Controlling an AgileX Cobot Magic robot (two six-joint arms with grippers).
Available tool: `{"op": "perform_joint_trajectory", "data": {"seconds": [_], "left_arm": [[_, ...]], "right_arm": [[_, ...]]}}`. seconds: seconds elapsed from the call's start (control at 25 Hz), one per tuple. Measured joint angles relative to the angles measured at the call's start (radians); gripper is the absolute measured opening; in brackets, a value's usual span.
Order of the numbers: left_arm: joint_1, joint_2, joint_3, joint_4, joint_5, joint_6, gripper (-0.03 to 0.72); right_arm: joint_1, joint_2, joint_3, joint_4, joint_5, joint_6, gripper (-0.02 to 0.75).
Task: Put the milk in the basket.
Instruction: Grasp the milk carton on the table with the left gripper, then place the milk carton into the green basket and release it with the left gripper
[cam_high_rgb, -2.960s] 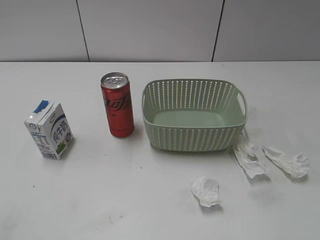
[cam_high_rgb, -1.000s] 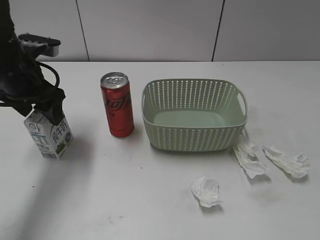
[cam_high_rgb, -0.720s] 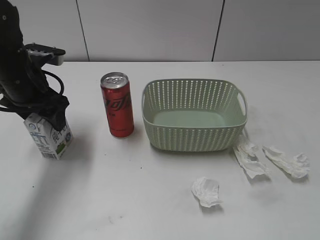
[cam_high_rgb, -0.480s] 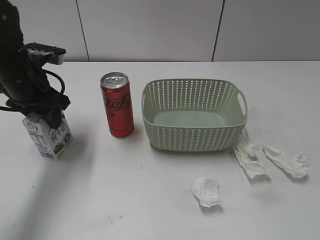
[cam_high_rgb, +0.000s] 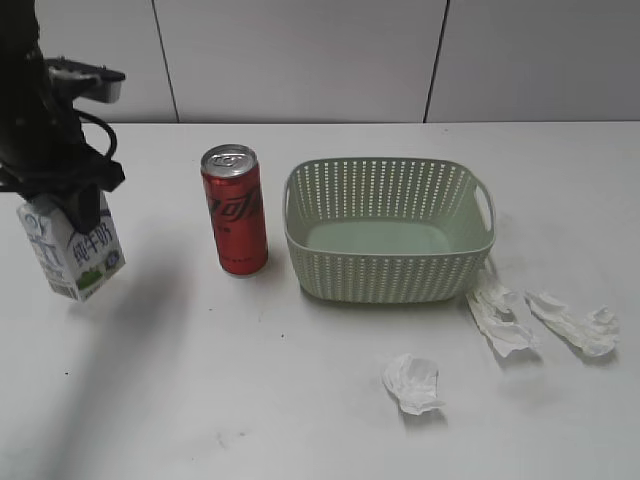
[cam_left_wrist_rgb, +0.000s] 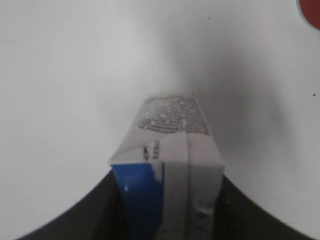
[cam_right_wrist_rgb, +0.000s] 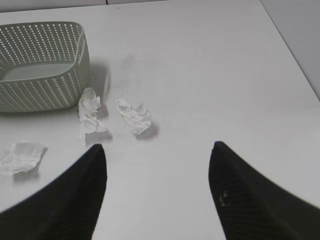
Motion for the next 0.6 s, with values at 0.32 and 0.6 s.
{"op": "perform_joint_trajectory", "data": {"seconds": [0.32, 0.6], "left_arm": [[-0.005, -0.002, -0.404, 0.020, 0.123, 0.022, 0.291], [-0.152, -0.003, -0.615, 0.070, 0.133, 0.042, 0.291]], "right_arm": [[0.000, 0.000, 0.000, 0.000, 0.000, 0.000, 0.519], [0.000, 0.000, 0.000, 0.000, 0.000, 0.000, 0.519]]}}
